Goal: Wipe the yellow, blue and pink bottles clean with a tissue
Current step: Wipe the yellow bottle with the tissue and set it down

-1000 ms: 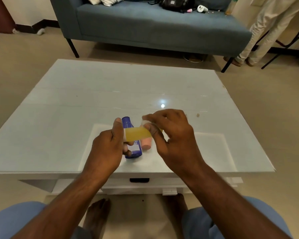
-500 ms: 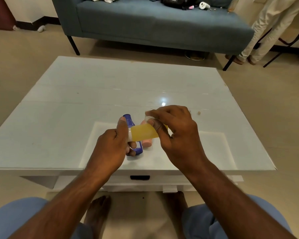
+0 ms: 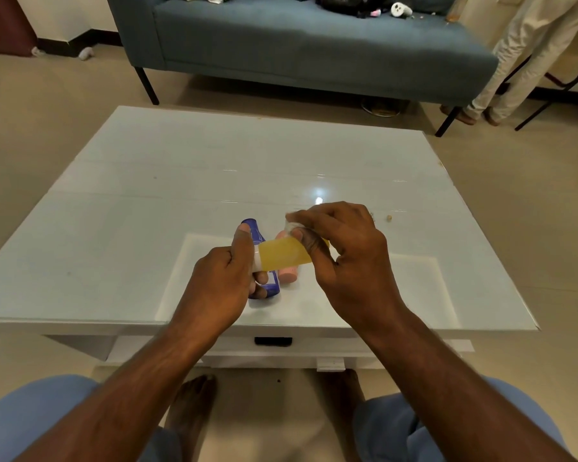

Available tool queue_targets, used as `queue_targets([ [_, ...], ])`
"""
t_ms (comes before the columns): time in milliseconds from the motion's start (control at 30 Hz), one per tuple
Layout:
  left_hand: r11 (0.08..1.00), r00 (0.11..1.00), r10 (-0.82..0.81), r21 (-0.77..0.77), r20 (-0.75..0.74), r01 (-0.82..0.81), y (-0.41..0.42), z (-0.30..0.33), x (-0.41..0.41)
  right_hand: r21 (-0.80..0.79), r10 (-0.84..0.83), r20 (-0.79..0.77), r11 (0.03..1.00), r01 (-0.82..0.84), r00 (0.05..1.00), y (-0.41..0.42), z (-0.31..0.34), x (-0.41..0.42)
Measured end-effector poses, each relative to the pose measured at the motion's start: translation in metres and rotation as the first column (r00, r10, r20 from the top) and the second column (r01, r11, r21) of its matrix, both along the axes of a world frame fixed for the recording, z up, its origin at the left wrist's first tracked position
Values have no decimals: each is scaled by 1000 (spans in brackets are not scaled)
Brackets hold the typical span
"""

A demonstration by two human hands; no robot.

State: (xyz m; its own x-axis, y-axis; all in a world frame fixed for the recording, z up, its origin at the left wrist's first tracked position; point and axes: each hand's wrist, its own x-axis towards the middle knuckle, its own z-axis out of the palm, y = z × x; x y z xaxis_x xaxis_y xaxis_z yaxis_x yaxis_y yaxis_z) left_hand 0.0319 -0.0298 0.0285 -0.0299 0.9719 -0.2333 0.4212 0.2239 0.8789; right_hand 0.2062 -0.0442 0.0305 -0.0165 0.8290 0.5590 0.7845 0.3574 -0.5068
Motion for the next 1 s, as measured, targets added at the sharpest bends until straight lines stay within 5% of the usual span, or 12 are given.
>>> queue_targets([
  [1000, 1000, 999, -30, 3, 14, 30, 0, -2, 0, 14, 11, 15, 1000, -11, 1000, -1, 1, 0],
])
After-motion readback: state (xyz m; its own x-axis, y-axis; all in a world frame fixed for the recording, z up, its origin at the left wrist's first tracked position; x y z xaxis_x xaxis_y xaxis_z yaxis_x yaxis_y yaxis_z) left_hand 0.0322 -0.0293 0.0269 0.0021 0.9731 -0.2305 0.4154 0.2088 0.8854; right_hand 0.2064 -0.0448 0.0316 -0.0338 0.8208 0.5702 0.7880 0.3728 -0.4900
